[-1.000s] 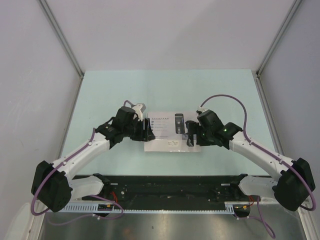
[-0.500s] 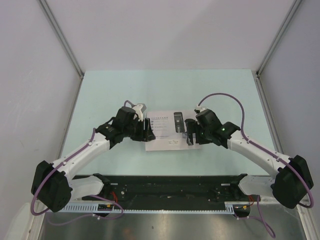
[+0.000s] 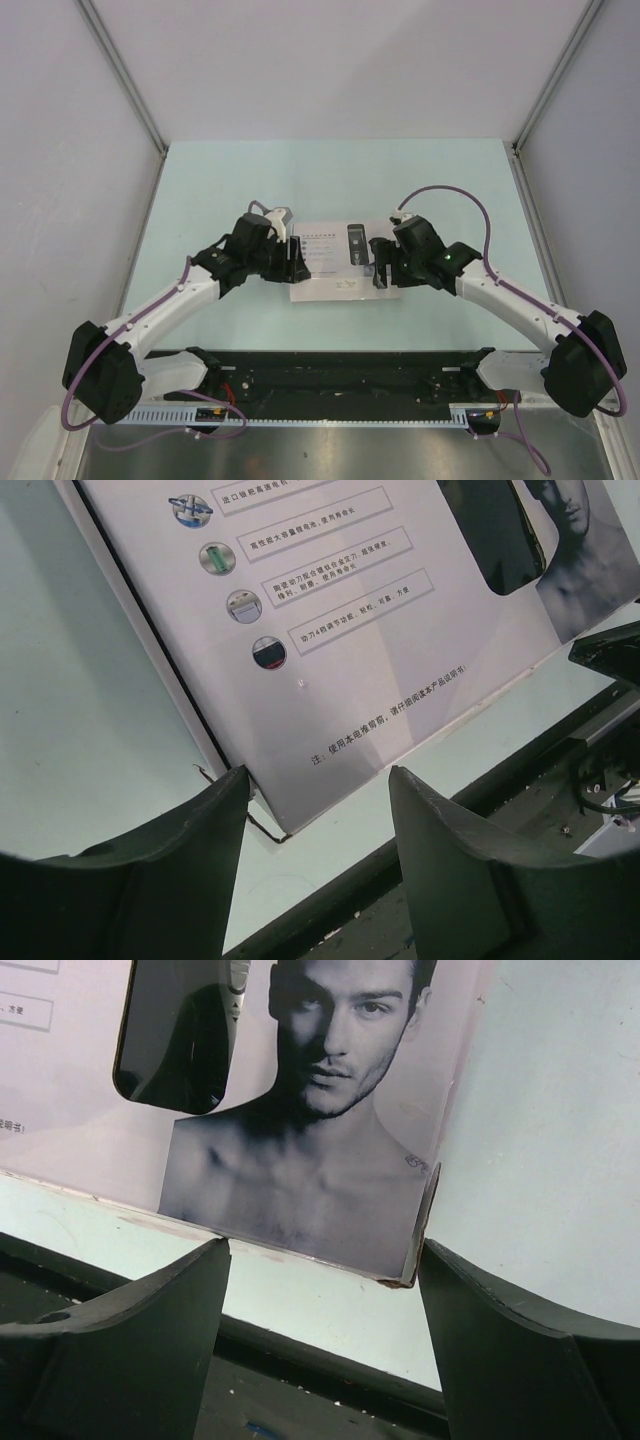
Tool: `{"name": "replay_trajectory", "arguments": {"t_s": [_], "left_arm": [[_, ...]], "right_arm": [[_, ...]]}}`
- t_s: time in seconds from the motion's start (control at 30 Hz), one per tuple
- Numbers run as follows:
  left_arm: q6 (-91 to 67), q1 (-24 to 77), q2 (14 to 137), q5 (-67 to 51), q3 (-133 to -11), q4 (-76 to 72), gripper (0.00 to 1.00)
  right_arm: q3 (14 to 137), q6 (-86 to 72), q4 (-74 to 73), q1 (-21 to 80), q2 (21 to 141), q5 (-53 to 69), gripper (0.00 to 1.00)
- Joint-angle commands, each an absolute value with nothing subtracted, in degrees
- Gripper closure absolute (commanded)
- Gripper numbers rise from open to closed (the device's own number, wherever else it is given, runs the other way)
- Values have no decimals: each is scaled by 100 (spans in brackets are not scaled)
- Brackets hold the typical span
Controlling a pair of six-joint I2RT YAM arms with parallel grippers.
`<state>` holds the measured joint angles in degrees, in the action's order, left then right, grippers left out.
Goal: Sort the hair-cutting tools
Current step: Close the storage box at the center of the board.
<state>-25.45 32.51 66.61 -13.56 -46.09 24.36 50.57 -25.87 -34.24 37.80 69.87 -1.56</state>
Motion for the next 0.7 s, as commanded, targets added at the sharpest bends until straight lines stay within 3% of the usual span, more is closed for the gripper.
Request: {"name": "replay_trajectory", "arguments": {"t_s": [0.0,0.33,0.53,0.67], "left_arm": [[-2628,3480,6539,-1644,-4834,2197,37],[-2751,3507,6319,-1363,-4737,2223,28],[-2733,3507,6162,-845,-4799,2241,11],[-2733,3507,5977,-616,-4720,2259,4]], "right_arm": [[5607,-2813,-3006,3823,7048,290,20],[6240,-2874,-3366,3683,7251,483,21],[6284,-2874,-3498,3464,7233,562,21],[6284,-2900,-3489,3349,7242,633,21]]}}
